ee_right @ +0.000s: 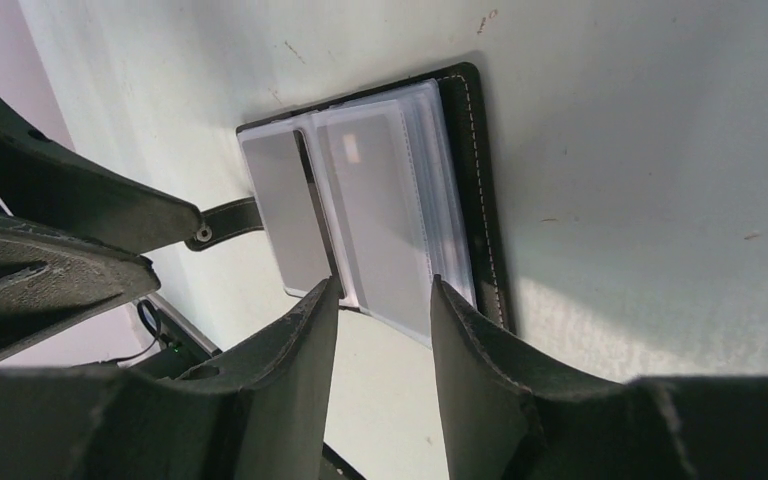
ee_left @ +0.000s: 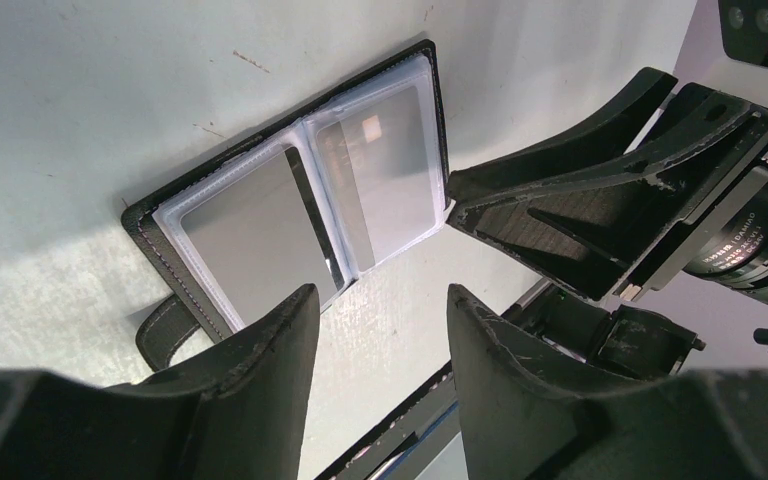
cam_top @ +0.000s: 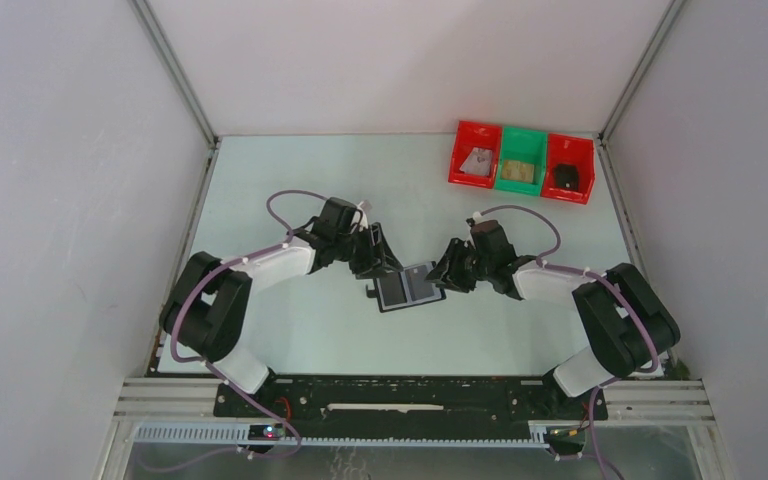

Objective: Take the credit cards out of the card holder
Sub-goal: Remove the credit card from the card holder.

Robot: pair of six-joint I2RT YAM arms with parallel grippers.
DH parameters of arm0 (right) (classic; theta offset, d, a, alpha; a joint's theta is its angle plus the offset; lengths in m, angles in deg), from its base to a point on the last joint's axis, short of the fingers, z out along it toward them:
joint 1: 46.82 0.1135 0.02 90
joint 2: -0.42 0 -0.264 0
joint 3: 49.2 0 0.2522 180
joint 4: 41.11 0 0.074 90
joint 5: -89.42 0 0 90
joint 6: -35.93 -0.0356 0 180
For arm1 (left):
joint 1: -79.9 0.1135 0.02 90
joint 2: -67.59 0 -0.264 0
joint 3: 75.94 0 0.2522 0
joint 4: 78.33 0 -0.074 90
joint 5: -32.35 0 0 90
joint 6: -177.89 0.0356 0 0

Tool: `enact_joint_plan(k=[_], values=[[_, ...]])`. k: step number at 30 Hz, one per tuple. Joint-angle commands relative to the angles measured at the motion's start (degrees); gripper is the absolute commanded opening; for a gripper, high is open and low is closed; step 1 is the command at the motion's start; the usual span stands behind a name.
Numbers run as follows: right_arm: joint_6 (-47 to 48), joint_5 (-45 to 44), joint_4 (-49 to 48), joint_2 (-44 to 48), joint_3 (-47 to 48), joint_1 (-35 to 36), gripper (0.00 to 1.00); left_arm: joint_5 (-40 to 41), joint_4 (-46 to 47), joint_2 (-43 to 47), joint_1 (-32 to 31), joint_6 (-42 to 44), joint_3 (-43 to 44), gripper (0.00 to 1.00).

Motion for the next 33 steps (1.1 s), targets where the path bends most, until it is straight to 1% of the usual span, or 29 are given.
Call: enact_joint_plan(k=[1,14,26,33], values=[[0.73,-2.09,-0.01,0.15,1.56,0.14,0.48,0.28,1.37,2.03,-0.15,-0.05,-0.81,0.55],[0.11,-0.48,-1.64,-1.02,1.57,1.33,0.48,0.15,1.62,1.76,-0.06,-0.05,-0.99,0.55],[-0.14,0.05,-2.35,2.10,1.57,2.26,0.48,0.11,1.90,1.69,-0.06,0.04,-1.33,0.54],[-0.69,0.51,-2.62,1.72,2.52,4.31,0.48,0.13,1.96,1.87,-0.06,0.11,-1.57,0.54]])
